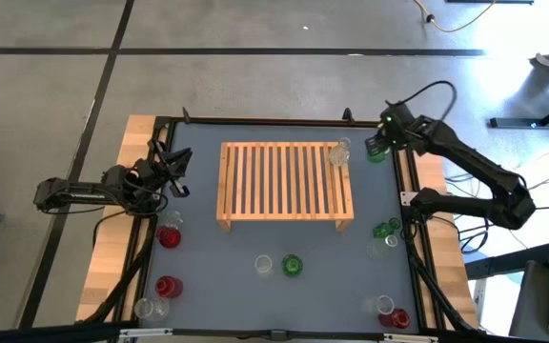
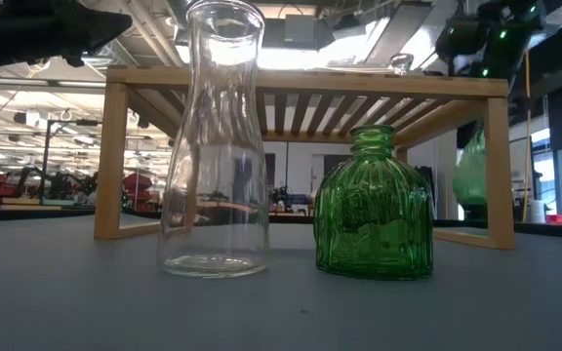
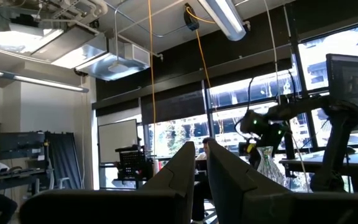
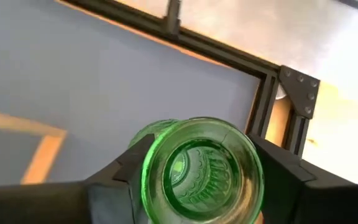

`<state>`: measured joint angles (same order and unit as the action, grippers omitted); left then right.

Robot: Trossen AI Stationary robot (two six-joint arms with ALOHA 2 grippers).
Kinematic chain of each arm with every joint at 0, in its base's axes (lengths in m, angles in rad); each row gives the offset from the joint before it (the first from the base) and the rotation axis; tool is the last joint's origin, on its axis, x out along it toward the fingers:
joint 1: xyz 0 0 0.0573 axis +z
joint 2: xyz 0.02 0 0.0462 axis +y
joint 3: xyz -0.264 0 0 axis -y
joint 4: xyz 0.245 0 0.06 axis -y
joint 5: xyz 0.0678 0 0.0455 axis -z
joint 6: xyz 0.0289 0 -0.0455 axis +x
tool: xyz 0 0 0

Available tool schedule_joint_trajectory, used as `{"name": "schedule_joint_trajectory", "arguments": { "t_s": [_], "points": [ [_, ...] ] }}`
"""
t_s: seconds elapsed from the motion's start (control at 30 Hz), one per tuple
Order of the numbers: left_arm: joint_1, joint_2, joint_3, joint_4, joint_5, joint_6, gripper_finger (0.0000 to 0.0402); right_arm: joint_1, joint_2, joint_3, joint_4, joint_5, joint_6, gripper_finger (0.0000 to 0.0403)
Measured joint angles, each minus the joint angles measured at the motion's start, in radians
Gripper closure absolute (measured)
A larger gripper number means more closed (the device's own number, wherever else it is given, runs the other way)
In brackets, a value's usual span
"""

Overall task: Sort vases onto shelf
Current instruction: Put the top right green bottle on the shelf

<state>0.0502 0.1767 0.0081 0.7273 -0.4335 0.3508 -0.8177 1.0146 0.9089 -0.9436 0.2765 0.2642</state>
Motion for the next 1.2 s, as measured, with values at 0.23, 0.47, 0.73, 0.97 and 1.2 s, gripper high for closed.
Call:
{"name": "schedule_joint_trajectory", "arguments": {
  "t_s": [0.23,0.47,0.73,0.97,1.2],
  "points": [
    [0.0,0.0,0.0,0.0,0.001,0.0,0.0365,0.027,-0.066,0.099,-0.2,-0.182,-0.009,0.0204],
    [0.0,0.0,0.0,0.009,0.001,0.0,0.0365,0.161,-0.094,0.225,-0.32,-0.146,0.002,0.0202],
    [0.0,0.0,0.0,0.008,0.001,0.0,0.0365,0.354,-0.095,0.326,-0.402,-0.182,0.058,0.0206],
    [0.0,0.0,0.0,0.008,0.001,-0.001,0.0365,0.514,-0.087,0.365,-0.417,-0.19,0.162,0.0205],
    [0.0,0.0,0.0,0.008,0.001,-0.001,0.0365,0.665,-0.085,0.37,-0.405,-0.172,0.256,0.0203]
  ]
}}
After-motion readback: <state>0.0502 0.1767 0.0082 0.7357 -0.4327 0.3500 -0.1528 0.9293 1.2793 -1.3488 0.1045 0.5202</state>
